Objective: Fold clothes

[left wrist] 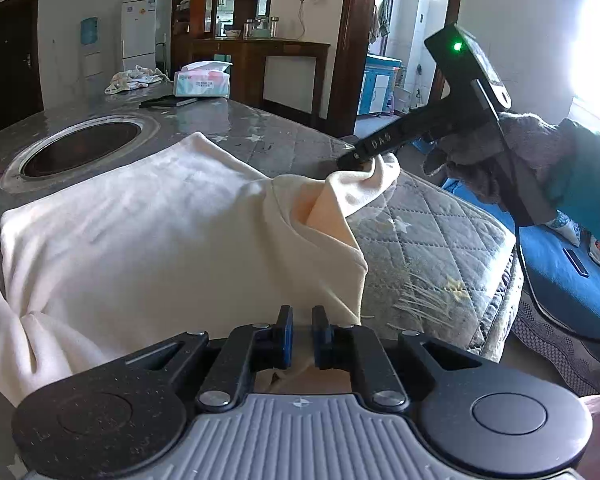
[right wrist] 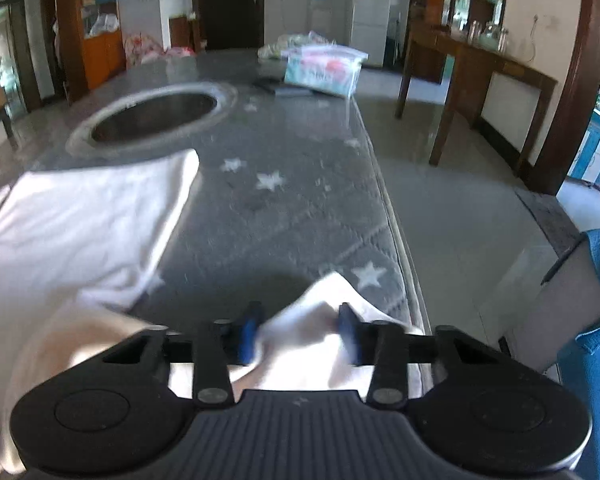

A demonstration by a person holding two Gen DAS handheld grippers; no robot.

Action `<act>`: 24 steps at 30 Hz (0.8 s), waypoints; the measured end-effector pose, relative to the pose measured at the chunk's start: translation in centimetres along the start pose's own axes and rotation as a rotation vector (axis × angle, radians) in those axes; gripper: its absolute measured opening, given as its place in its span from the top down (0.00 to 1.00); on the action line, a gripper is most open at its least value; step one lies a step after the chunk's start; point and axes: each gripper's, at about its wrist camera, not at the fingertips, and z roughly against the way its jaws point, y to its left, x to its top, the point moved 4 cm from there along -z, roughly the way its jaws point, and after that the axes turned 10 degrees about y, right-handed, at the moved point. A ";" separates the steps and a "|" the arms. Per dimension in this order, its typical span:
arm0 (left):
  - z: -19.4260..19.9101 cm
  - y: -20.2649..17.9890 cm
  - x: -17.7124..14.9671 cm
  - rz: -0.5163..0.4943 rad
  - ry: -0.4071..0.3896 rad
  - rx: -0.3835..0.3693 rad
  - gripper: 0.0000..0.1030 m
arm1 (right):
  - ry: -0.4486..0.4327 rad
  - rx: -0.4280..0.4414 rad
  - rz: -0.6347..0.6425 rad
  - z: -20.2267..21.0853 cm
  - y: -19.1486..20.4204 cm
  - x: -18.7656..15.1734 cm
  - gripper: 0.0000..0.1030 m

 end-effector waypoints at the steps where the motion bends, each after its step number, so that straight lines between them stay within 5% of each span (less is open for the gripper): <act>1: 0.0 0.0 0.0 0.001 -0.001 -0.002 0.88 | 0.011 -0.004 0.005 -0.1 -0.1 -0.2 0.82; 5: 0.0 0.1 -0.1 0.000 -0.002 -0.009 0.87 | -0.044 -0.017 0.003 1.3 -0.4 0.0 0.93; 11: -0.1 0.1 -0.3 -0.008 0.001 -0.016 0.86 | -0.298 -0.017 -0.055 6.5 -1.9 1.9 0.94; 21: -0.2 -0.1 -0.6 -0.020 0.004 -0.025 0.84 | -0.211 -0.163 -0.196 4.7 -7.5 -1.9 0.88; 24: -0.2 -0.2 -0.5 -0.021 0.008 -0.025 0.83 | -0.193 -0.114 -0.174 4.0 -6.7 -2.1 0.83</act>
